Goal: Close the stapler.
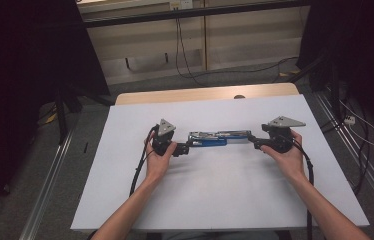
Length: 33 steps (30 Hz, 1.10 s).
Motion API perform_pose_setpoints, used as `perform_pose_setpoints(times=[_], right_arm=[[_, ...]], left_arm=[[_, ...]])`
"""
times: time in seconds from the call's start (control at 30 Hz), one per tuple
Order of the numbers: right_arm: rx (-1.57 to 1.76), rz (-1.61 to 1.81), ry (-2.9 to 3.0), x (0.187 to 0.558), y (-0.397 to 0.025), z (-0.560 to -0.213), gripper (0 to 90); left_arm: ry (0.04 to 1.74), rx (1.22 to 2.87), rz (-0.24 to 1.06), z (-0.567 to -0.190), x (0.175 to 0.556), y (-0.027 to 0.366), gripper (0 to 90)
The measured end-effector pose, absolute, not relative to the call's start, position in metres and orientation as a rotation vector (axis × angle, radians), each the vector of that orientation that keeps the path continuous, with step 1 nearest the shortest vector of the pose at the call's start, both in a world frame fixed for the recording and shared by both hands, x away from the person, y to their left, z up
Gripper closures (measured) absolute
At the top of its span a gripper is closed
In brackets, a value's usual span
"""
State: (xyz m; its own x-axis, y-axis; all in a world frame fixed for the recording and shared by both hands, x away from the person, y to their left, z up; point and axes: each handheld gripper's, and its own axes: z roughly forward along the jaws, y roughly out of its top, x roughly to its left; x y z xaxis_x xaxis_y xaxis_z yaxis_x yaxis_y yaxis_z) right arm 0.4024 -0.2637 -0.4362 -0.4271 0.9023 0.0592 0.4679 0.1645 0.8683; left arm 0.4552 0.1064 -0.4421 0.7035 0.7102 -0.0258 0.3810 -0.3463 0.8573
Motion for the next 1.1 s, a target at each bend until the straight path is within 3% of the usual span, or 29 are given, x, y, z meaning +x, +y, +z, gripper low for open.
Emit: perform_pose_setpoints(times=[0.2, 0.5, 0.57, 0.77, 0.83, 1.0, 1.1], right_arm=[[1.305, 1.203, 1.969, 0.401, -0.269, -0.438, 60.0], [1.324, 1.199, 1.996, 0.401, -0.274, -0.443, 90.0], [1.327, 1.195, 2.011, 0.401, -0.273, -0.444, 90.0], [1.313, 1.185, 2.067, 0.400, -0.269, -0.446, 90.0], [1.308, 1.176, 2.075, 0.399, -0.267, -0.446, 90.0], [1.299, 1.165, 2.103, 0.399, -0.264, -0.449, 90.0], [1.296, 1.167, 2.118, 0.398, -0.262, -0.449, 90.0]], left_arm=[[0.864, 1.962, 0.426, -0.444, 0.457, 0.107, 6.1], [0.816, 1.939, 0.436, -0.440, 0.454, 0.104, 6.1], [0.835, 1.942, 0.434, -0.439, 0.454, 0.106, 7.9], [0.848, 1.917, 0.400, -0.435, 0.452, 0.108, 31.6], [0.850, 1.916, 0.382, -0.436, 0.451, 0.107, 34.9], [0.795, 1.949, 0.407, -0.435, 0.447, 0.102, 55.2], [0.779, 1.958, 0.387, -0.432, 0.443, 0.100, 62.2]])
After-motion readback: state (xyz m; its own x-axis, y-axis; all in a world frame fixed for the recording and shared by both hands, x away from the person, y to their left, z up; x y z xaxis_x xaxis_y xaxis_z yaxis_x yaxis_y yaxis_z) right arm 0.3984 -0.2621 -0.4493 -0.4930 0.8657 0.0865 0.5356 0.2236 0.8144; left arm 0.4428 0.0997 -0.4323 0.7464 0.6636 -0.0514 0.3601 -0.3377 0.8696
